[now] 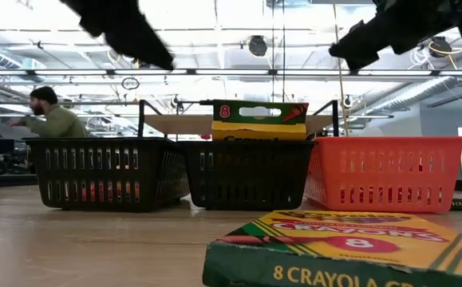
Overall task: Pick & Place Office Desk Supplies
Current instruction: Put the crayon box into the right black bin
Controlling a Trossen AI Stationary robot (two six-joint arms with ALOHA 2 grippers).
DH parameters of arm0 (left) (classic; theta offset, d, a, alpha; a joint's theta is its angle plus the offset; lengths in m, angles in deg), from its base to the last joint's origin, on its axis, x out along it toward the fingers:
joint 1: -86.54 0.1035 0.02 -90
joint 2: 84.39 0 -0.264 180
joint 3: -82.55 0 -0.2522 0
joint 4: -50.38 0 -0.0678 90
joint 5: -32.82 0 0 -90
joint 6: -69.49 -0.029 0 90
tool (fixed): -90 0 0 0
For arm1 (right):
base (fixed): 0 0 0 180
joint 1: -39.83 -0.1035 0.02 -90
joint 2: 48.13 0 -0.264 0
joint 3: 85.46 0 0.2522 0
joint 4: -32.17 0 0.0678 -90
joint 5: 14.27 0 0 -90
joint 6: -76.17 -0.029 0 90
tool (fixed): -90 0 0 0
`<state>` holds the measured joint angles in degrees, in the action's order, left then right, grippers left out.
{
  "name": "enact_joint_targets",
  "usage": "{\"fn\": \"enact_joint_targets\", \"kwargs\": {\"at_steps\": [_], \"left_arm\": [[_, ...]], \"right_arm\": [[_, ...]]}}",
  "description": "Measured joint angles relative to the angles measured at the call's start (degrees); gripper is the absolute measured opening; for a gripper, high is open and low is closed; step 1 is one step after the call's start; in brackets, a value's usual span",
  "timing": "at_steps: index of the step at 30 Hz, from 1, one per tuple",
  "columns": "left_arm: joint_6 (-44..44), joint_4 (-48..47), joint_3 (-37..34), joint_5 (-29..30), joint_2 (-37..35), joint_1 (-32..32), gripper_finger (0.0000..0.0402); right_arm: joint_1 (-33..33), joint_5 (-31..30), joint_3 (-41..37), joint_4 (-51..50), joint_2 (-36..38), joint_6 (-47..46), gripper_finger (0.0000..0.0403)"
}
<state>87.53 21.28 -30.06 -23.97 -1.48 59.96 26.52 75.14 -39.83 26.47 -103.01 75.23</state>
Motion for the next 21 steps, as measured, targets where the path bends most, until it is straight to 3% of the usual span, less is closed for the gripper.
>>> {"fn": "enact_joint_targets", "kwargs": {"at_steps": [4,7,13,16,21], "left_arm": [[4.16,0.09,-5.41,2.70,-1.99,-0.97,0.0230],[4.77,10.61,-14.18,1.76,-5.18,-0.35,0.0230],[1.91,33.44,-32.14,-5.34,-12.75,4.88,0.0230],[0.90,37.47,-38.12,-9.21,-16.16,9.35,0.0230],[-3.22,39.60,-42.32,-17.21,-20.25,17.21,0.0230]], "right_arm": [[0.01,-0.92,-2.65,1.76,0.25,-1.46,0.0153],[0.59,-0.90,-4.70,4.94,0.23,-2.47,0.0153],[0.92,-0.80,-7.64,10.78,0.25,-2.89,0.0153],[0.92,-0.83,-7.82,10.97,0.21,-2.82,0.0153],[1.30,-0.83,-7.82,11.92,0.23,-0.18,0.0153]]}}
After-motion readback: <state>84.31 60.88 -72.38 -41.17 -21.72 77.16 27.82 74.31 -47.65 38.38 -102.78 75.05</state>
